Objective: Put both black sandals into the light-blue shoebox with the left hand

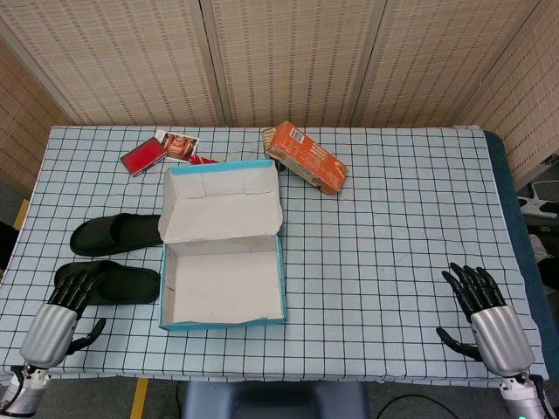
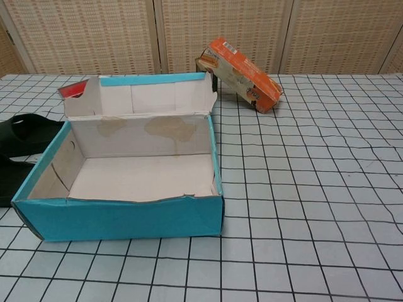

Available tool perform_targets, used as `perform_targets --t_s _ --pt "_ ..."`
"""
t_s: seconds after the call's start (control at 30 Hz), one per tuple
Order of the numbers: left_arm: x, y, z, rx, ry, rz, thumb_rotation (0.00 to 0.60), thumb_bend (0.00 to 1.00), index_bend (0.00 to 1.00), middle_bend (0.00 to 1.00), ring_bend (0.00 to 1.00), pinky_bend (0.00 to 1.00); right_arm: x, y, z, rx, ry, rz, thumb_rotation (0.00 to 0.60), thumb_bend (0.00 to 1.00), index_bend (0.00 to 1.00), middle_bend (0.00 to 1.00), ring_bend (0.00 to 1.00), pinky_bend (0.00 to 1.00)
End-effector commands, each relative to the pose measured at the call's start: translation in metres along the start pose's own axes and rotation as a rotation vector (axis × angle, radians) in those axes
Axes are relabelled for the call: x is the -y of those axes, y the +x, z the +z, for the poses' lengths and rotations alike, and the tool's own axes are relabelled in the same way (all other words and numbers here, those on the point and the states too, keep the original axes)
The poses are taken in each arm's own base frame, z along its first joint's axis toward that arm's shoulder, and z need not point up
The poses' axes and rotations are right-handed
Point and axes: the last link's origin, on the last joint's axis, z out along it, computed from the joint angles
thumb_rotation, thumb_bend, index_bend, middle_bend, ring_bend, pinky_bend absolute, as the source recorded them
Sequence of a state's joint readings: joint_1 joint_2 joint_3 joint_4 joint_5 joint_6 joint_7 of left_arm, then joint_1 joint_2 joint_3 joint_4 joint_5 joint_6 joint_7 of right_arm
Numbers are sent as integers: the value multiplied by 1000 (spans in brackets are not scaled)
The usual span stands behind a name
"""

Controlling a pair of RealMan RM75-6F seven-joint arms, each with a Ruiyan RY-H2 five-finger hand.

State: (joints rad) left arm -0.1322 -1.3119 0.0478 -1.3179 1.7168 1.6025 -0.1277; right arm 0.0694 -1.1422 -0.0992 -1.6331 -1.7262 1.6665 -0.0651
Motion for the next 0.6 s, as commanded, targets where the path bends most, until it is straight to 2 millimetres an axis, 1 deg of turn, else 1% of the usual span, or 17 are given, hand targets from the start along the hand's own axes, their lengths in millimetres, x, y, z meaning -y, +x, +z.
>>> perform_targets --t_s 0.03,0.1,0.17,0.3,0.4,0.47,0.5,0.6 --pt "0 -1 1 5 3 -4 600 375 0 0 0 84 1 2 -1 -6 6 11 543 116 0 0 0 0" --pt "-1 -2 3 20 -1 -16 600 380 0 0 0 83 2 3 -3 -4 13 21 543 116 0 0 0 0" --pt "2 -3 11 43 -3 -29 600 382 0 0 0 80 3 6 -5 -7 14 32 544 115 0 0 0 0" --pt "30 -4 39 130 61 -15 600 382 0 0 0 64 8 11 -6 -1 45 39 543 116 0 0 0 0" --pt "49 -6 53 167 122 -25 600 372 0 0 0 49 16 20 -2 -4 82 47 543 116 0 0 0 0" --pt "58 -8 61 185 150 -39 600 372 0 0 0 45 20 25 2 -5 92 48 543 116 0 0 0 0" --pt "62 -9 69 195 162 -45 600 371 0 0 0 44 22 28 5 -6 96 45 544 116 0 0 0 0" --pt "74 -16 81 231 202 -50 600 371 0 0 0 43 27 30 12 4 99 39 544 117 0 0 0 0"
